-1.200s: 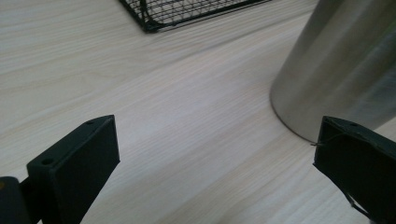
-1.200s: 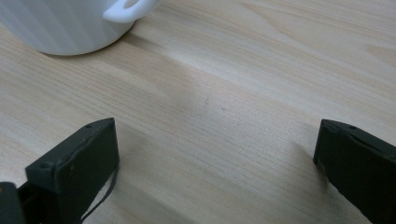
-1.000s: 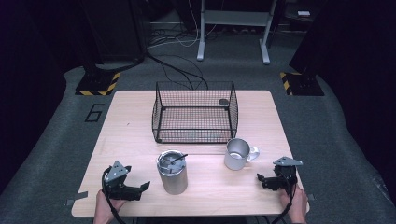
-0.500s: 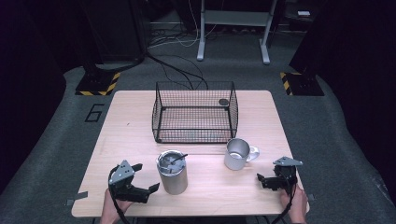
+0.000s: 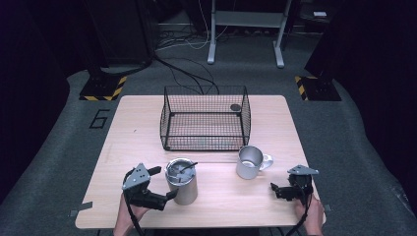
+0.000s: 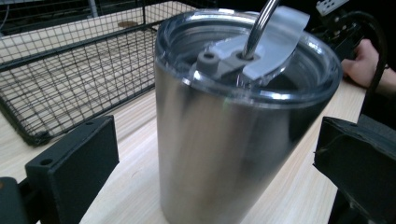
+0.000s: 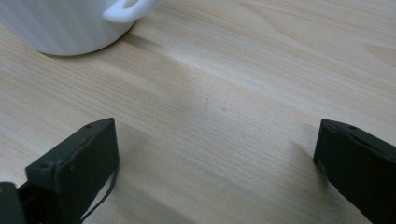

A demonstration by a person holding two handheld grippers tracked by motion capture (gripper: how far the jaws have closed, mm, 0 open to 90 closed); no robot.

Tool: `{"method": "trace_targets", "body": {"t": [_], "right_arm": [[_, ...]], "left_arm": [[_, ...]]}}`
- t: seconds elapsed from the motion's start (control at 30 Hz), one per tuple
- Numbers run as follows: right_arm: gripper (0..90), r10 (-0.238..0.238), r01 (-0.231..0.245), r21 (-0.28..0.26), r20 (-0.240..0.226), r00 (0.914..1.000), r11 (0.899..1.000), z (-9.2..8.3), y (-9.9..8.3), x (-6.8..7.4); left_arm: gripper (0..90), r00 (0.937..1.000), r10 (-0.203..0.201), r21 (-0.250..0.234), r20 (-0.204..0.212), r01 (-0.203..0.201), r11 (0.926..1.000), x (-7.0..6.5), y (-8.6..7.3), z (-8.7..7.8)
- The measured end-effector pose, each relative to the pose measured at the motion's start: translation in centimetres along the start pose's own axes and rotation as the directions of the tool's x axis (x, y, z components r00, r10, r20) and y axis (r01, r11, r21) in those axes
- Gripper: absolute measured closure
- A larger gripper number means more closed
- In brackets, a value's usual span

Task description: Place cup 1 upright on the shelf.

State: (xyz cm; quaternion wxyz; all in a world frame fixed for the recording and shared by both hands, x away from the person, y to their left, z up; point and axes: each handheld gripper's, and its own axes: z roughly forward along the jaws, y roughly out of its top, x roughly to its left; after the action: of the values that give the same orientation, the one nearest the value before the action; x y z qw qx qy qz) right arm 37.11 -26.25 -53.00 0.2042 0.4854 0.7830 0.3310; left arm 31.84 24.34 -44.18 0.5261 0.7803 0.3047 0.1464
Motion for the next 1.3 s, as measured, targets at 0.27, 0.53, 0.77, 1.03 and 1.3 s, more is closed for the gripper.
{"method": "trace_targets", "body": {"t": [0.27,0.53,0.77,1.03,1.3], "right_arm": [[0.0,0.001,-0.001,-0.001,0.001,1.0000,1.000,0.0,0.0,0.0],[0.0,0.001,-0.001,-0.001,0.002,1.0000,1.000,0.0,0.0,0.0],[0.0,0.003,-0.003,0.000,0.003,1.0000,1.000,0.0,0.0,0.0],[0.0,0.003,-0.003,-0.002,0.002,1.0000,1.000,0.0,0.0,0.0],[0.0,0.003,-0.003,-0.004,0.002,1.0000,1.000,0.0,0.0,0.0]], "left_arm": [[0.0,0.9996,0.020,-0.015,0.020,-0.020,0.9997,-0.4,0.6,1.2],[0.0,0.9993,0.013,-0.026,0.035,-0.012,0.9996,-0.6,0.8,2.4],[0.6,0.9996,0.013,-0.033,0.024,-0.013,0.9994,-0.7,0.9,3.2],[0.9,0.9999,0.000,-0.056,0.013,0.001,0.9984,-1.0,0.7,3.8],[0.8,0.9996,0.025,-0.044,0.010,-0.024,0.9987,-1.0,0.7,4.5]]}}
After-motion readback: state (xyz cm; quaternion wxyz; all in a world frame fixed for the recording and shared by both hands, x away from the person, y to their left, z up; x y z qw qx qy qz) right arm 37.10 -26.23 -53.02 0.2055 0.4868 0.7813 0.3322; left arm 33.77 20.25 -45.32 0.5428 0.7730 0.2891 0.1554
